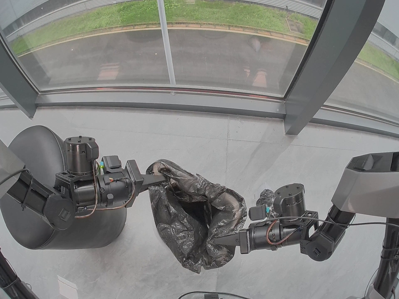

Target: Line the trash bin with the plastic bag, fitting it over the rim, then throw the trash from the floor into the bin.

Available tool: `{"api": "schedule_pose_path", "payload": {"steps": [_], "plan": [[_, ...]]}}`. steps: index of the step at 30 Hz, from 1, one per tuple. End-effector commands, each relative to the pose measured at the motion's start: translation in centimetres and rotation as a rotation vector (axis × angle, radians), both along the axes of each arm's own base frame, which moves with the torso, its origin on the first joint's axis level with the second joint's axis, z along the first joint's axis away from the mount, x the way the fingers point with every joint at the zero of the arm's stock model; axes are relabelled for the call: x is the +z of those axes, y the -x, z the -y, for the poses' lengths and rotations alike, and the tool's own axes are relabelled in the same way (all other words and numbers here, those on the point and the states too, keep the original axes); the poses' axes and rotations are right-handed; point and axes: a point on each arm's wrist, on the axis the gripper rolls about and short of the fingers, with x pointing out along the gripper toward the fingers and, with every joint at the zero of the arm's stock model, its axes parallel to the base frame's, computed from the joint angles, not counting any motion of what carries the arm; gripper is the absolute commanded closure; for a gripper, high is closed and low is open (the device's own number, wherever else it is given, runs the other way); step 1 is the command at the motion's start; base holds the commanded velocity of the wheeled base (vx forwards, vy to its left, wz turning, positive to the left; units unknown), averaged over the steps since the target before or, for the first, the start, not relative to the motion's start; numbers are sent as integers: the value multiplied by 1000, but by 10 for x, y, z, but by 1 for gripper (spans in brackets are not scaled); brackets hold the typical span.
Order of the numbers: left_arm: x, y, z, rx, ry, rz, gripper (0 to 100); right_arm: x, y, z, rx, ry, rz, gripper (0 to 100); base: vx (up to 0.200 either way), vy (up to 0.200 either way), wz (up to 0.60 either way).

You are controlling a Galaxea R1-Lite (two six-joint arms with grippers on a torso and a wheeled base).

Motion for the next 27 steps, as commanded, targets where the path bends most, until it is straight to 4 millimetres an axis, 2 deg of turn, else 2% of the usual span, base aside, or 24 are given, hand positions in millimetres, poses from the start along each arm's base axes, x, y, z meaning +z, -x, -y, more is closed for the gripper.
{"api": "schedule_pose_path", "payload": {"steps": [1,12,20,27], "plan": [[-13,0,0,1,-14,-43,100,-3,2,2,-2,8,-10,100,0,0,0],[-27,3,-2,7,-33,-94,100,-8,8,9,-5,38,-16,100,0,0,0],[-32,4,-12,35,-41,-118,100,-18,7,8,-48,116,40,100,0,0,0],[-45,2,-12,24,-74,-128,100,-21,7,8,-69,138,50,100,0,0,0]]}}
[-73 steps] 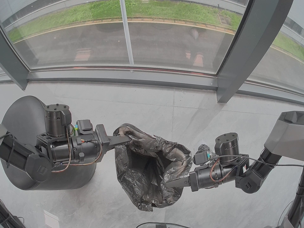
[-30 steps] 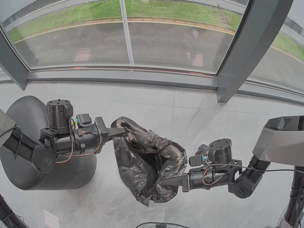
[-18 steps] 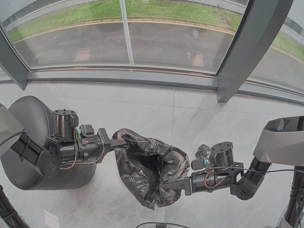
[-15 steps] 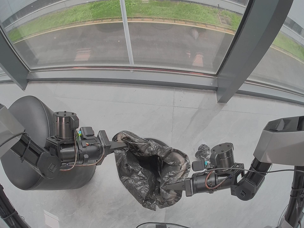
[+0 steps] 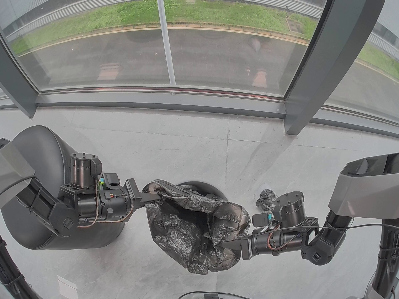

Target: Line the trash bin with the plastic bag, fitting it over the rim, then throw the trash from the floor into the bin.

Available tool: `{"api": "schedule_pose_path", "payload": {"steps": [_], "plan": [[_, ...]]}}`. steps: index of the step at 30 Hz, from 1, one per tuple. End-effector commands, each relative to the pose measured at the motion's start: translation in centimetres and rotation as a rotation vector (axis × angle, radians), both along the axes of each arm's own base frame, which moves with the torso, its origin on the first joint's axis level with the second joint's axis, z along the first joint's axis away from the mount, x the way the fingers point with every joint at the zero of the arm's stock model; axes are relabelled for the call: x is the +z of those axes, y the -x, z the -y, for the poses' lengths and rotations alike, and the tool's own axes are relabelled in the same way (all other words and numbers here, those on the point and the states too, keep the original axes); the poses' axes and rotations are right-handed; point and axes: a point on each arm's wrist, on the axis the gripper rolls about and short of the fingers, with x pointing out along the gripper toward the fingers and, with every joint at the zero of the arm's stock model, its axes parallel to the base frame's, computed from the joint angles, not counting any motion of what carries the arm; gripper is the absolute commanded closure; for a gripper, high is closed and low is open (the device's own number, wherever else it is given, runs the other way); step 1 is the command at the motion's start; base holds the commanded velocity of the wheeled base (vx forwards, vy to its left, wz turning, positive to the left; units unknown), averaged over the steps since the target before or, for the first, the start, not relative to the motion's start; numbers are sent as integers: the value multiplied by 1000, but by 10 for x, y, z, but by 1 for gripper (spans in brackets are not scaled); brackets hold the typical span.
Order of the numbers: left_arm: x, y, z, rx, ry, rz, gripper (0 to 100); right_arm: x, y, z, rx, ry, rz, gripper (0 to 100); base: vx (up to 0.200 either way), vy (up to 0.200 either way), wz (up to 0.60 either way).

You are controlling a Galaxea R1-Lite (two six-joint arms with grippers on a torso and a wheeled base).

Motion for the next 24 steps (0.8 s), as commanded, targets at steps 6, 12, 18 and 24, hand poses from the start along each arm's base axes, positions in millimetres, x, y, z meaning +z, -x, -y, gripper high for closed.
{"api": "schedule_pose_path", "payload": {"steps": [6,12,18,24], "plan": [[-16,-4,1,0,-17,-42,100,-5,0,0,-4,11,-10,100,0,0,0],[-18,-3,1,-3,-18,-47,100,-5,0,0,-2,14,-7,100,0,0,0],[-15,-2,2,-6,-16,-40,100,-8,0,0,4,33,15,0,0,0,0],[-14,-2,2,-8,-15,-37,100,-10,-1,0,-30,57,32,0,0,0,0]]}}
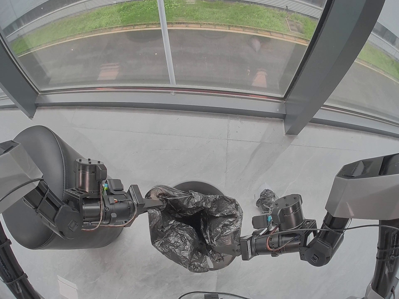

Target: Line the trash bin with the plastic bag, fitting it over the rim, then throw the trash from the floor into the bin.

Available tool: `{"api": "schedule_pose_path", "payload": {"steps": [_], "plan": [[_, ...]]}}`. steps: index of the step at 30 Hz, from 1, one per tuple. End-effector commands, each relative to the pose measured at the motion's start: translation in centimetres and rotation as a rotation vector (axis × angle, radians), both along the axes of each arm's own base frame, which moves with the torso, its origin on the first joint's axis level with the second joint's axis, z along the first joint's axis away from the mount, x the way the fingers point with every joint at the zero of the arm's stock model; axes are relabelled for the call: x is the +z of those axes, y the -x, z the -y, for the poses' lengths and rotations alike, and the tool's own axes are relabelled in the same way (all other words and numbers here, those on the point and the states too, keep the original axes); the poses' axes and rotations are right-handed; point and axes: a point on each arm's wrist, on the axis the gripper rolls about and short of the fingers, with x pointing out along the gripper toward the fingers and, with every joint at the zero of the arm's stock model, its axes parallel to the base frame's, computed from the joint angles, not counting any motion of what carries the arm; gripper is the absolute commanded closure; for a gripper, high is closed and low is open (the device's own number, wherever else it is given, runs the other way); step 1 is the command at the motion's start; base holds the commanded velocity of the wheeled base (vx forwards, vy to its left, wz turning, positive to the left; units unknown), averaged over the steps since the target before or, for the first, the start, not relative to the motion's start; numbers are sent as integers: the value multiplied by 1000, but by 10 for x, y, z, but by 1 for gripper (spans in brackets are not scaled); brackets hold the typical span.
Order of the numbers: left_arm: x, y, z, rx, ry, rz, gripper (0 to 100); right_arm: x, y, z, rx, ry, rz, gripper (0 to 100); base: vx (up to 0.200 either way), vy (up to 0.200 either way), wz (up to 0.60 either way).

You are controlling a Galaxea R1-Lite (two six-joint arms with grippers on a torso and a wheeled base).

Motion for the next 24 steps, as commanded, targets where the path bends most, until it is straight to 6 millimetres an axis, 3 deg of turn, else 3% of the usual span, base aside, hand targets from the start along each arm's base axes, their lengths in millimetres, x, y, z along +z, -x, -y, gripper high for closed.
{"api": "schedule_pose_path", "payload": {"steps": [1,14,17,24], "plan": [[1,0,1,-2,1,3,100,-1,0,-1,1,0,3,0,0,0,0],[5,1,0,-3,8,18,100,21,2,6,18,-11,98,0,0,0,0],[6,1,0,-2,6,21,100,20,-1,14,22,20,140,0,0,0,0],[5,1,0,-2,6,20,100,22,-27,56,-56,99,260,0,0,0,0]]}}
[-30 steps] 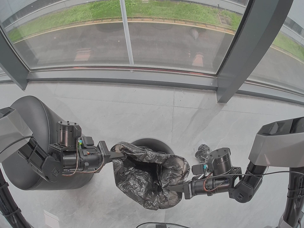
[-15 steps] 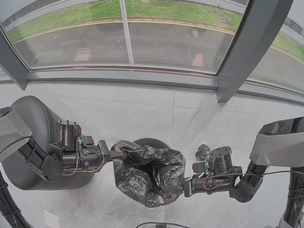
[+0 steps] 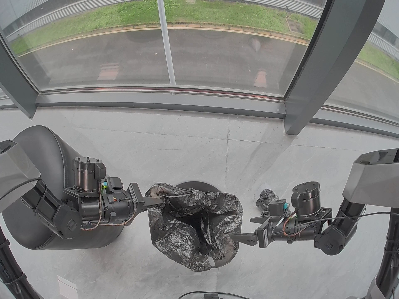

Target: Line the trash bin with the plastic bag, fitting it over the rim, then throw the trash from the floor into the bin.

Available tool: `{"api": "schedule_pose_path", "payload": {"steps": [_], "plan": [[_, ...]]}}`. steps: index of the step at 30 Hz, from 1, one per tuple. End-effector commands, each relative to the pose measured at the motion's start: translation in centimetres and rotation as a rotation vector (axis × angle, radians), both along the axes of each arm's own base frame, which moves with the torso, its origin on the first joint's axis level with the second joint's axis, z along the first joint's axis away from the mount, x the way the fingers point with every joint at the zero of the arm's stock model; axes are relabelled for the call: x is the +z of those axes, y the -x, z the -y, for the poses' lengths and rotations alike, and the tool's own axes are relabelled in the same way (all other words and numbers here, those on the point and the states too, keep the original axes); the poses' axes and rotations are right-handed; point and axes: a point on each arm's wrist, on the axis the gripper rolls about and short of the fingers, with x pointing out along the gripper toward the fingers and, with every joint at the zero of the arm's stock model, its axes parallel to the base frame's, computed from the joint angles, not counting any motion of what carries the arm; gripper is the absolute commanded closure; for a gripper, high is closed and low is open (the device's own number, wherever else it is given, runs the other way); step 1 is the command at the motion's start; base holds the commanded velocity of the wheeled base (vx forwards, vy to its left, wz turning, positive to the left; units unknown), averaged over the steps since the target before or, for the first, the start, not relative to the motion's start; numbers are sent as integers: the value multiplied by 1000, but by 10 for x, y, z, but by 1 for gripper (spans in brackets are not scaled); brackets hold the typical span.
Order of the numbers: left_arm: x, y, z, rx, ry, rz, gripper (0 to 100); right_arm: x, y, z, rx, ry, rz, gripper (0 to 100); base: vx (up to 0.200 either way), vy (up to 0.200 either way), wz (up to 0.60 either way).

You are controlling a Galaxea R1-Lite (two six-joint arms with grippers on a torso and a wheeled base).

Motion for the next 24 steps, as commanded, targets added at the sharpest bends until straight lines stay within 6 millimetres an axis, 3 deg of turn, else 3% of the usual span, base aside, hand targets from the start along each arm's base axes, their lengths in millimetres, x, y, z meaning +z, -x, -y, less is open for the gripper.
{"api": "schedule_pose_path", "payload": {"steps": [1,5,11,19,24], "plan": [[0,0,0,0,0,2,100,6,-16,26,-81,5,46,0,0,0,0],[1,0,0,-1,1,3,100,13,-25,28,-169,6,88,0,0,0,0],[0,1,0,-3,0,0,100,14,-17,2,-198,-105,28,0,0,0,0],[0,0,1,-3,1,1,100,10,-20,-13,-234,-65,71,0,0,0,0],[1,0,2,-7,3,4,100,-14,-37,-17,-380,19,98,0,0,0,0]]}}
